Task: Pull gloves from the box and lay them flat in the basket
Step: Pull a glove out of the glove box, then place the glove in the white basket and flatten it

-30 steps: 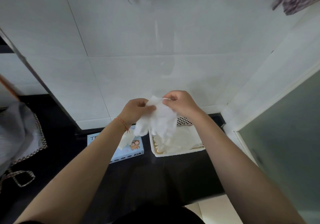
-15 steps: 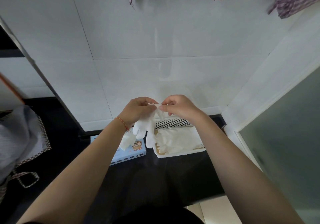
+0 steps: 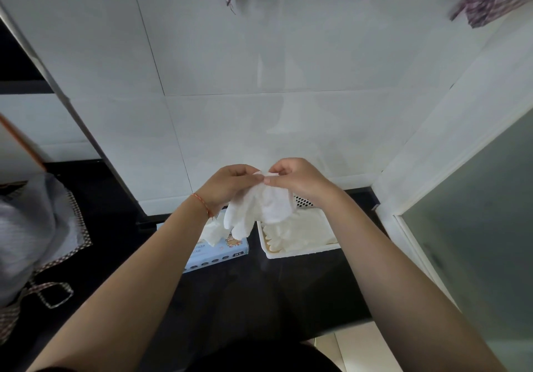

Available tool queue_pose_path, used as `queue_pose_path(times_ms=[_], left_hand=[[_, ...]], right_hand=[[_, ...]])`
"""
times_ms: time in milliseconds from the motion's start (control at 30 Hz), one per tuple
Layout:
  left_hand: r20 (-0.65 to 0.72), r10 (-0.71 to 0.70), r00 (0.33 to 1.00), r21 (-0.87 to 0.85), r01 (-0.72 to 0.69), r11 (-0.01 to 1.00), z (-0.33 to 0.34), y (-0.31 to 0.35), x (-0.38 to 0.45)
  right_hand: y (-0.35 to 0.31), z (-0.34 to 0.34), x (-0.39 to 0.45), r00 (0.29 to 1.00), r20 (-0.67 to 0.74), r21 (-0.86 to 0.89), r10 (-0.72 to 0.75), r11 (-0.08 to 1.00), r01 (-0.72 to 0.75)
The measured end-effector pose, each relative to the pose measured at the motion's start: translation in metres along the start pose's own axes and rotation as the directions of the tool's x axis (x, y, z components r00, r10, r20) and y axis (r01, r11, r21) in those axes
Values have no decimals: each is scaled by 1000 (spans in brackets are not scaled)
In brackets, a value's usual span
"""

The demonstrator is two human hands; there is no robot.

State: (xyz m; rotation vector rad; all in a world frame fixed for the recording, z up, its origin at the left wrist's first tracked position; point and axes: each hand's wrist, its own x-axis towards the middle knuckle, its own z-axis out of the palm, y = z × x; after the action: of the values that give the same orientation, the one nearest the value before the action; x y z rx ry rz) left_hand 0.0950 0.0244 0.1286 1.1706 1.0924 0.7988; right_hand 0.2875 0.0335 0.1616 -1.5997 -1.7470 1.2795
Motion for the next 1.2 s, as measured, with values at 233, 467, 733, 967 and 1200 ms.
queue_pose_path(times_ms=[233, 467, 733, 967, 1200], left_hand=[[49, -172, 984, 349, 145, 926, -8, -24, 6], [-21, -183, 983, 340, 179, 923, -3, -44, 14], [1, -265, 964, 471, 233, 851, -1, -40, 46], [16, -401, 916, 842, 204, 499, 44, -78, 92], [0, -322, 947, 969, 80, 236, 78, -99, 134]], right_hand=[[6, -17, -4, 997, -82, -15, 7, 1000, -8], [31, -31, 0, 982, -129, -107, 135, 983, -149], [86, -43, 2, 936, 7, 214, 352, 914, -345], [160, -30, 8, 929, 10, 83, 370, 925, -370], [204, -43, 31, 921, 32, 79, 388, 918, -389]])
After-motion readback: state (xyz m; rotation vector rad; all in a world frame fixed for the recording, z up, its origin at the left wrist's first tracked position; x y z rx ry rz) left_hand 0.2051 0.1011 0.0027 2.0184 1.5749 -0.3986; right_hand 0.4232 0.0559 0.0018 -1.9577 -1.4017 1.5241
